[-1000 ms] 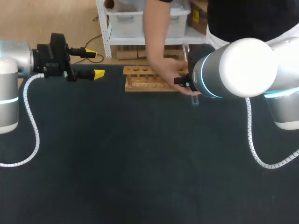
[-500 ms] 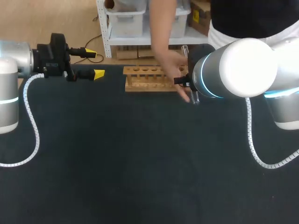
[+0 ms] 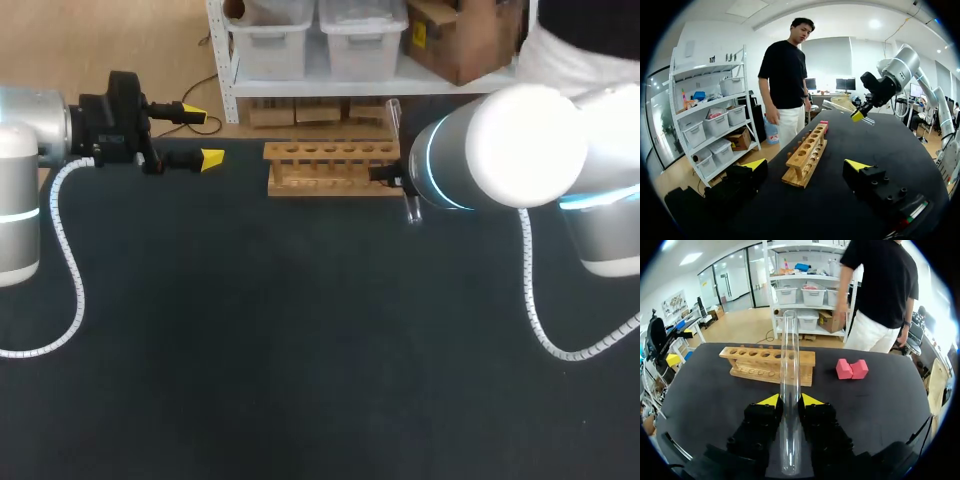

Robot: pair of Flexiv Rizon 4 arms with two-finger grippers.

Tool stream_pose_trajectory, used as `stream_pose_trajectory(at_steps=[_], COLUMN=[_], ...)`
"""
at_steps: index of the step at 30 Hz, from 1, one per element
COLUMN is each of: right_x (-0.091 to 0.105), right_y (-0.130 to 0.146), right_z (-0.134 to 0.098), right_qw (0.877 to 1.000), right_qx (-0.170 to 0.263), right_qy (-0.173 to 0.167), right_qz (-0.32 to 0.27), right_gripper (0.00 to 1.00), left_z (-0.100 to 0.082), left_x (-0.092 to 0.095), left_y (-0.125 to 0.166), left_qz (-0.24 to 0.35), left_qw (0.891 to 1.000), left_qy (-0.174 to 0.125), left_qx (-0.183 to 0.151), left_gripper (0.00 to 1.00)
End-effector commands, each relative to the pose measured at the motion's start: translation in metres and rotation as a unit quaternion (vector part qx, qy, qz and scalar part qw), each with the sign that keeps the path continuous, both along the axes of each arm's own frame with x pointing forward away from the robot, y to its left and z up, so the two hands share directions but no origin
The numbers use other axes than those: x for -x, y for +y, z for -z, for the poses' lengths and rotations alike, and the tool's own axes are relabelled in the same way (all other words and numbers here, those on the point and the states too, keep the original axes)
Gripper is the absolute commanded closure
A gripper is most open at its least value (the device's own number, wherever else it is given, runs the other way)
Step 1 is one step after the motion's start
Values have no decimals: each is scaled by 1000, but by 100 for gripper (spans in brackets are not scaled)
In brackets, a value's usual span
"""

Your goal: Grasp the test tube, adjust it, and insert it.

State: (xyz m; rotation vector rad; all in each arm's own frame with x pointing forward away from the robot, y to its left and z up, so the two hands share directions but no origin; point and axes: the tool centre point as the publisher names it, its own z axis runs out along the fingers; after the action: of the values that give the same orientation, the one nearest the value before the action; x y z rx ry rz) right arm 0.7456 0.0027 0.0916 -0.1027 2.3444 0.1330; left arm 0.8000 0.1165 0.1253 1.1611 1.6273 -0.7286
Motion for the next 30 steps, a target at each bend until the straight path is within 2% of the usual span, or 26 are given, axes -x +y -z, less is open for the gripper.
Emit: stream_pose_trajectory(at_steps=[1, 10, 30], right_x=[-20, -44, -67], right_y=[10, 21, 33], right_z=[15, 24, 50], right_qw=[1000, 1000, 999], right_qx=[6, 13, 17], right_qy=[-1, 4, 29], right_qz=[2, 7, 3], right_gripper=[100, 100, 100], left_z=[2, 2, 2], left_x=[1, 1, 1], left_y=[1, 1, 1], left_qz=[-1, -1, -1], left_qw=[1000, 1000, 1000], left_qy=[-4, -4, -4], left_qx=[2, 2, 2], left_gripper=[0, 0, 0])
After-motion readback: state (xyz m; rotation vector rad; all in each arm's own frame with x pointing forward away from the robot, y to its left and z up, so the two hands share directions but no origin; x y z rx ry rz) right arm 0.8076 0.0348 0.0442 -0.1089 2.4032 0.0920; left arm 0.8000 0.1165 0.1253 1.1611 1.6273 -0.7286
